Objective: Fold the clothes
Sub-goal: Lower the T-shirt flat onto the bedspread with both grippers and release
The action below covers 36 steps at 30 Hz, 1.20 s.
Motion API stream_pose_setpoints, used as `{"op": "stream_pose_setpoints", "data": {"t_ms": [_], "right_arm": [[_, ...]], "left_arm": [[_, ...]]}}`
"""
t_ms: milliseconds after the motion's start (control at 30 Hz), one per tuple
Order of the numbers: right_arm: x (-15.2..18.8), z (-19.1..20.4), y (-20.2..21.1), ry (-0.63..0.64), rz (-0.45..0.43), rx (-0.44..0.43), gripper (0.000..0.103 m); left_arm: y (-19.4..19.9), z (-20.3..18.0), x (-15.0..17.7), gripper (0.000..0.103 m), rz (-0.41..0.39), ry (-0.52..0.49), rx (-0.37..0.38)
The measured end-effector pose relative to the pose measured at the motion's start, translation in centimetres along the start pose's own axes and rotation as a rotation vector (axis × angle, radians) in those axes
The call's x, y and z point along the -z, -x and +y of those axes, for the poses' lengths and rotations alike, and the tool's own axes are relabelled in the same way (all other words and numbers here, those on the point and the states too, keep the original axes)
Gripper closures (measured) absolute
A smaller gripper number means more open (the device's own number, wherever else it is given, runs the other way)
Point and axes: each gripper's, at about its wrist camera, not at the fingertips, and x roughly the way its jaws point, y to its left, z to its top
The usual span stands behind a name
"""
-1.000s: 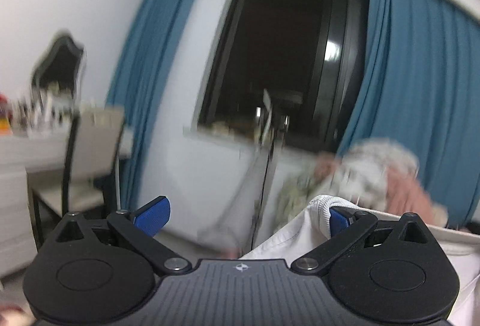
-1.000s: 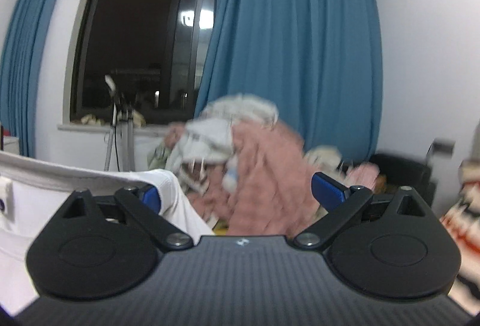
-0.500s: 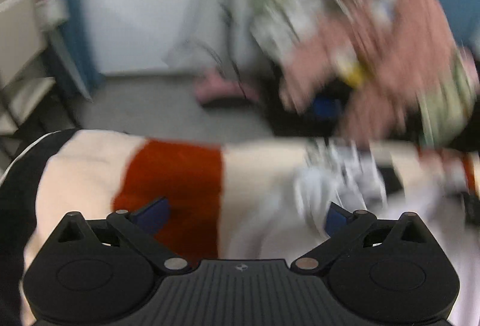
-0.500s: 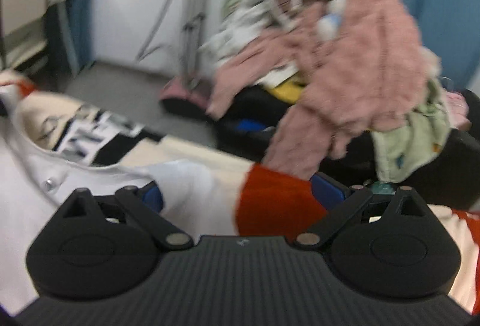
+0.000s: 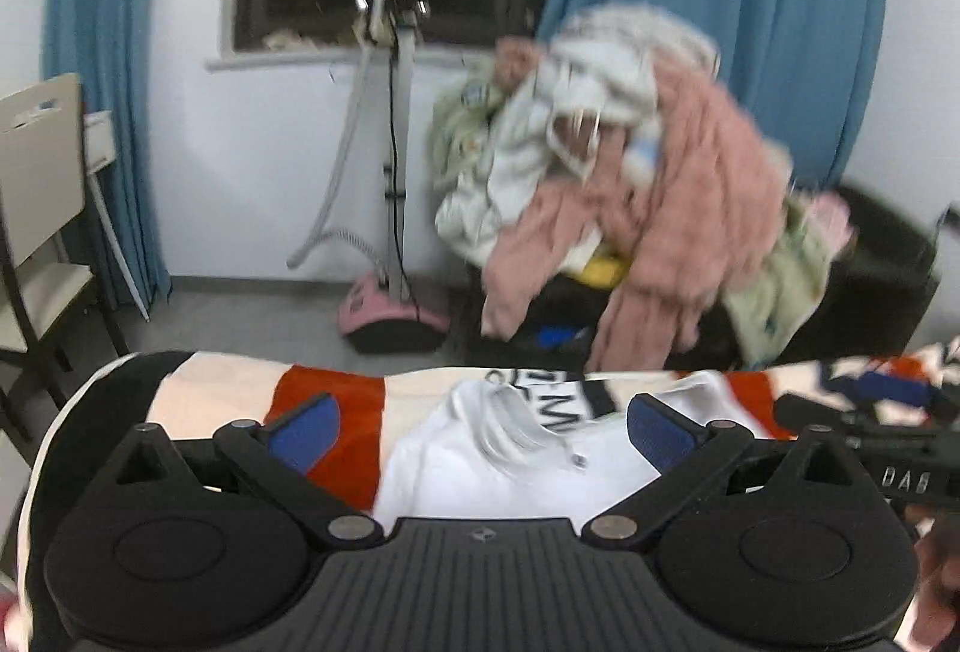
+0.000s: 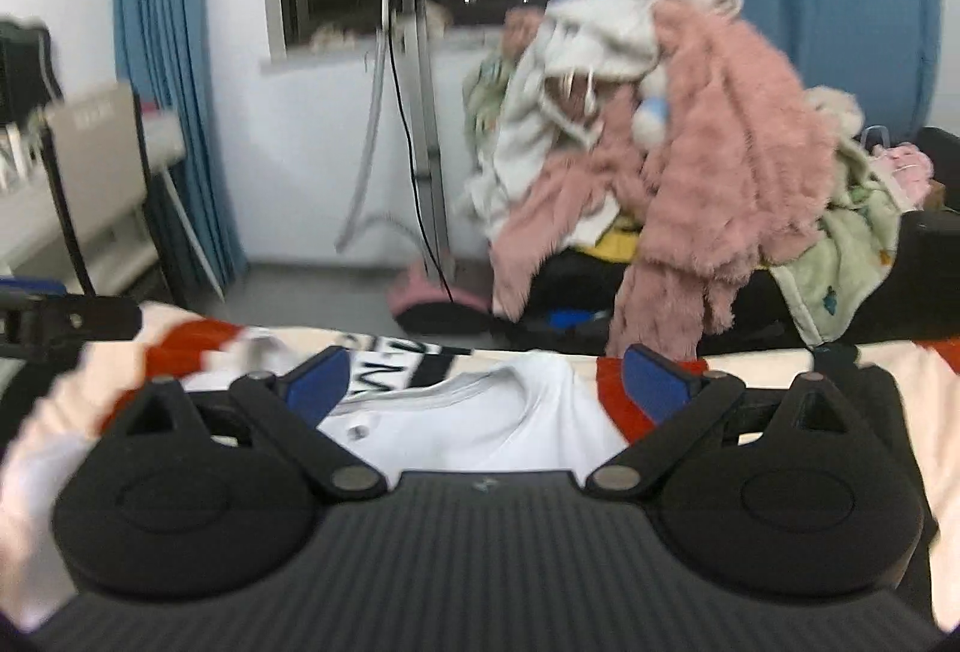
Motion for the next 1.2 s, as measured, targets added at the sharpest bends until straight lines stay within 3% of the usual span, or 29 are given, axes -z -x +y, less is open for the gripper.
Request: {"op": "stream_pose_setpoints", "data": {"t_ms": [267, 367, 533, 667, 700, 867, 1000, 1200], "right_arm": [[6.7, 2.0, 18.1, -0.066, -0.147, 0.021, 0.004], [9.5, 3.1, 23.8, -0.048, -0.179, -0.007, 0.004], [14.0, 4.2, 30.3, -0.077, -0.201, -0.05, 0.004], [16.9, 4.0, 31.9, -0.144, -0.196, -0.072, 0.004], [17.3, 4.1, 31.9, -0.147, -0.19, -0.072, 0.004], [18.2, 3.3, 31.5, -0.183, -0.171, -0.063, 0.004], [18.6, 1.9, 30.1, -0.269, -0.155, -0.056, 0.004], [19.7, 1.1, 26.2, -0.279, -0.09, -0.048, 0.004]], "left_arm": [[20.3, -1.0, 8.4, 0.0, -0.153, 0.032, -0.04], [25.2, -1.0, 12.4, 0.0, -0.168, 0.049, -0.035], [31.9, -0.7, 19.0, 0.0, -0.182, 0.086, -0.017], [37.3, -0.4, 24.4, 0.0, -0.194, 0.115, -0.003], [37.8, -0.2, 25.3, 0.0, -0.188, 0.127, 0.0], [32.7, 2.3, 26.1, 0.003, -0.078, 0.241, 0.003], [27.8, 5.2, 24.0, 0.007, -0.069, 0.336, 0.016], [19.8, 8.7, 20.2, 0.011, -0.068, 0.402, -0.084]]}}
